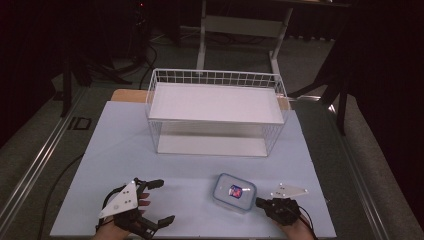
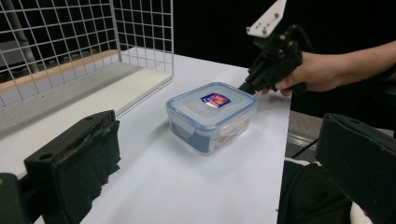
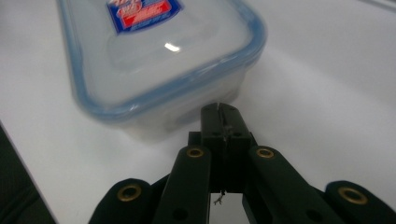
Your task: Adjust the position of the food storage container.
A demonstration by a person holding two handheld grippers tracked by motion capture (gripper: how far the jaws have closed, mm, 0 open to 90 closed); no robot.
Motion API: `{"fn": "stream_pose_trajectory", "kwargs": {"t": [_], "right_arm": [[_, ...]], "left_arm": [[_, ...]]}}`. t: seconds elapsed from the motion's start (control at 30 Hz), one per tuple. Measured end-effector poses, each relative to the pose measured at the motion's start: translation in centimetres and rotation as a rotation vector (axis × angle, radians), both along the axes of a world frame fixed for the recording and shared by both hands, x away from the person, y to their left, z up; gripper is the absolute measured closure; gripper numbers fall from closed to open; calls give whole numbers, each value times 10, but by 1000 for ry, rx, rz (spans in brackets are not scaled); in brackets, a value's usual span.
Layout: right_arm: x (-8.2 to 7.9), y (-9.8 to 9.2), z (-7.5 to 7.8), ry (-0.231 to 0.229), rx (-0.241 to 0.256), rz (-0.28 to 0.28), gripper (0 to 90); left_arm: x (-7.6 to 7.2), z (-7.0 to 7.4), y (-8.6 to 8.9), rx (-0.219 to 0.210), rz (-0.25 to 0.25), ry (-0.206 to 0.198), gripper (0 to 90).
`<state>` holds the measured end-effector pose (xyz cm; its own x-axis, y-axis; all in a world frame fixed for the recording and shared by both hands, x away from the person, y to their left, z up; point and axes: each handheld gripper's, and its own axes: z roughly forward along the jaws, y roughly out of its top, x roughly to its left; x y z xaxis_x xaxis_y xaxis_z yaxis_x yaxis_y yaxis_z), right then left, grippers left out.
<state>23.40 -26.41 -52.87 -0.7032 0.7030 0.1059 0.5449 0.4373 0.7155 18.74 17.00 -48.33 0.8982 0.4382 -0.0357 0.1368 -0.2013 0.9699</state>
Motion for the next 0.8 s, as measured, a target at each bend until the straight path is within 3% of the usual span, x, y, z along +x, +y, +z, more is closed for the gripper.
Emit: {"fn": "stream_pose_trajectory", "kwargs": {"t": [0.13,0.57,0.8], "right_arm": [[11,2,0,4,9,-19,900],[42,36,0,-8,-11,23,900],[44,46,-2,5,-15,34,900]], "left_arm": [[-2,-1,-2,10,-6,0,8],[0,-4,-1,16,1,12,8],[1,-5,2,13,13,21,8]]}}
